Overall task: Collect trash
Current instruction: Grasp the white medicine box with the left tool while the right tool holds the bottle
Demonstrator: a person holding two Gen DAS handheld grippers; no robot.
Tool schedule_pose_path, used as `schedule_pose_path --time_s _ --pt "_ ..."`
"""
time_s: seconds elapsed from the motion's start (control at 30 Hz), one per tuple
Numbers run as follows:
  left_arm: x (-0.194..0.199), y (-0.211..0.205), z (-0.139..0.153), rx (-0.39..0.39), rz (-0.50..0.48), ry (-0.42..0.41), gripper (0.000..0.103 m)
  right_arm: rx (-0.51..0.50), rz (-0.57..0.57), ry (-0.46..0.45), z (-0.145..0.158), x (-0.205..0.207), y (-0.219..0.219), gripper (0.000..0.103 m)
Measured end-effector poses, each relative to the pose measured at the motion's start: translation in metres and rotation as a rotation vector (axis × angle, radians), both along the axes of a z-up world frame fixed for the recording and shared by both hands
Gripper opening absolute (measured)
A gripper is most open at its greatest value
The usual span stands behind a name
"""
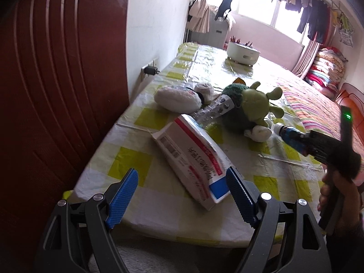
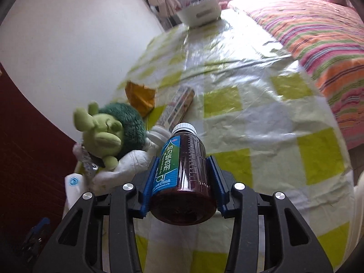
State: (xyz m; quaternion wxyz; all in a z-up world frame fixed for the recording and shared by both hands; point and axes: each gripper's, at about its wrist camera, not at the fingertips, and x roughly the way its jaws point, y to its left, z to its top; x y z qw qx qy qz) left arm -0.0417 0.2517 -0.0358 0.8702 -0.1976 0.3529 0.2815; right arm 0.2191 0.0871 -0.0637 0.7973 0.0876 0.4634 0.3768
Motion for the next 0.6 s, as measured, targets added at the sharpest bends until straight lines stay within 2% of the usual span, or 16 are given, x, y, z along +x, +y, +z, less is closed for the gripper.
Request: schedule_pose_path --time_s 0.13,0.33,0.47,0.6 --pt "0.018 -0.002 -0.002 -0.075 0.020 0.022 0.077 0.066 0.012 0.023 0.001 -0.004 -0.013 0.042" --pt "0.048 -0.002 -0.004 -0.185 0.150 0.060 0.077 0.146 0.023 0.013 0.012 -0.007 -0.026 0.042" --pt "0.059 0.007 -0.011 -0.215 0.305 0.095 0.077 0.174 0.030 -0.011 0.020 -0.009 -0.036 0.042" --pt "0.071 0.012 -0.017 -0.201 0.382 0.151 0.077 0.209 0.041 -0.019 0.026 -0.013 -0.046 0.042"
